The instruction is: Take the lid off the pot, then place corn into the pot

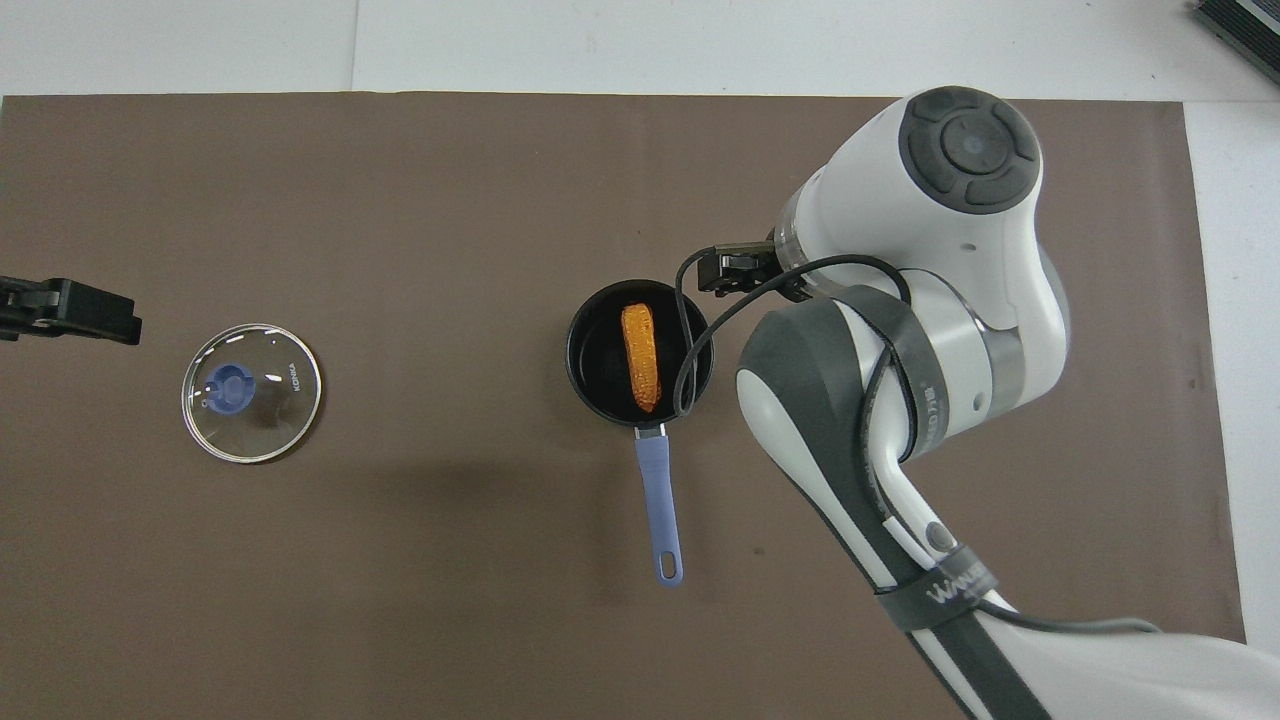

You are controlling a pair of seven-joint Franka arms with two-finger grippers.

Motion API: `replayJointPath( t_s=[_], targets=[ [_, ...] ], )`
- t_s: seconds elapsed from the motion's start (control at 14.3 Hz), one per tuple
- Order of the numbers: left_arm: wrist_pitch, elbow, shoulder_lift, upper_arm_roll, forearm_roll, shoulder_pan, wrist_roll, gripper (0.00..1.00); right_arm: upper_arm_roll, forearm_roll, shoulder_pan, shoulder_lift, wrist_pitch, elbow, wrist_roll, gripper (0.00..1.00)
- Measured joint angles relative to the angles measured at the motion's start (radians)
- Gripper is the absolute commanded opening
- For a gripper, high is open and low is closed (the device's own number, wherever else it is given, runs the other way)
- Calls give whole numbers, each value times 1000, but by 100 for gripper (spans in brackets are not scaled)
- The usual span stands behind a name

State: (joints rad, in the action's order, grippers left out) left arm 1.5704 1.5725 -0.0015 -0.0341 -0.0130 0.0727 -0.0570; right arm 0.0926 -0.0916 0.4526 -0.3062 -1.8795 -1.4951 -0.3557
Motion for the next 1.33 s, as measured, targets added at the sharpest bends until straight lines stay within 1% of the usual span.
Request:
replayJointPath(
  t_s=[0.21,0.49,0.7,0.91,1.05,1.19,1.33],
  targets=[
    [0,0,0,0,0,0,0,100,1,1,-19,34,95,0,0,100],
    [0,0,0,0,0,0,0,100,6,4,-114,107,234,0,1,100],
    [0,0,0,0,0,0,0,100,9,7,-195,153,268,-1,9,100],
    [0,0,0,0,0,0,0,100,10,8,-246,186,272,-2,11,100],
    [0,0,0,0,0,0,0,100,10,9,-268,207,280,-2,29,100],
    [0,0,0,0,0,0,0,100,10,25,-280,228,342,-2,56,100],
    [0,0,0,0,0,0,0,100,10,68,-281,247,374,-3,77,100]
  ],
)
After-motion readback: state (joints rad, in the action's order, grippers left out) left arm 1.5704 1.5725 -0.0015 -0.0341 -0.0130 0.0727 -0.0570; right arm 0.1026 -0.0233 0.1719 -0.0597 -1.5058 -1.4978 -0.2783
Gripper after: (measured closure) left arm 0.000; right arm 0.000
